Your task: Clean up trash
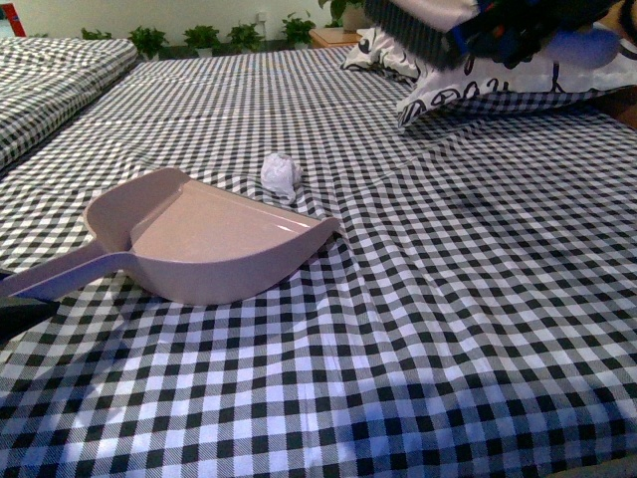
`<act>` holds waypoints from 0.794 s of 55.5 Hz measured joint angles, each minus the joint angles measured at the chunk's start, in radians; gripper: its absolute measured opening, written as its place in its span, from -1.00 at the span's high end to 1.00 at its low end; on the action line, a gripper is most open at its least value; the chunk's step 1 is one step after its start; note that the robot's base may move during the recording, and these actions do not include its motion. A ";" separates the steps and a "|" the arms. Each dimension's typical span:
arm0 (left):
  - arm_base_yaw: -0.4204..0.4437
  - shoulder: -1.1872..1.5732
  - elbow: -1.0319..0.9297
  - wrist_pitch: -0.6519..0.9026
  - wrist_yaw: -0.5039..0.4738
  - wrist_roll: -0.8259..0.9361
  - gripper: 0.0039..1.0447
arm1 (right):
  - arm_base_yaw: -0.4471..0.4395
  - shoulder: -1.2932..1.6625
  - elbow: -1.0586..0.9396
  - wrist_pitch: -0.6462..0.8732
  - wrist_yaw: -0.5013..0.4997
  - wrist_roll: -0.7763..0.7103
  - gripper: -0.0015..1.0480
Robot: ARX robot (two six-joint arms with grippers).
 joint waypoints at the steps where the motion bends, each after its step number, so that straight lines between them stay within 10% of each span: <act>1: 0.000 0.000 0.000 0.000 0.000 0.000 0.45 | 0.002 0.006 0.003 -0.002 0.001 0.002 0.60; 44: 0.000 0.000 0.000 0.000 0.000 0.000 0.45 | 0.101 0.213 0.106 -0.084 0.023 0.024 0.60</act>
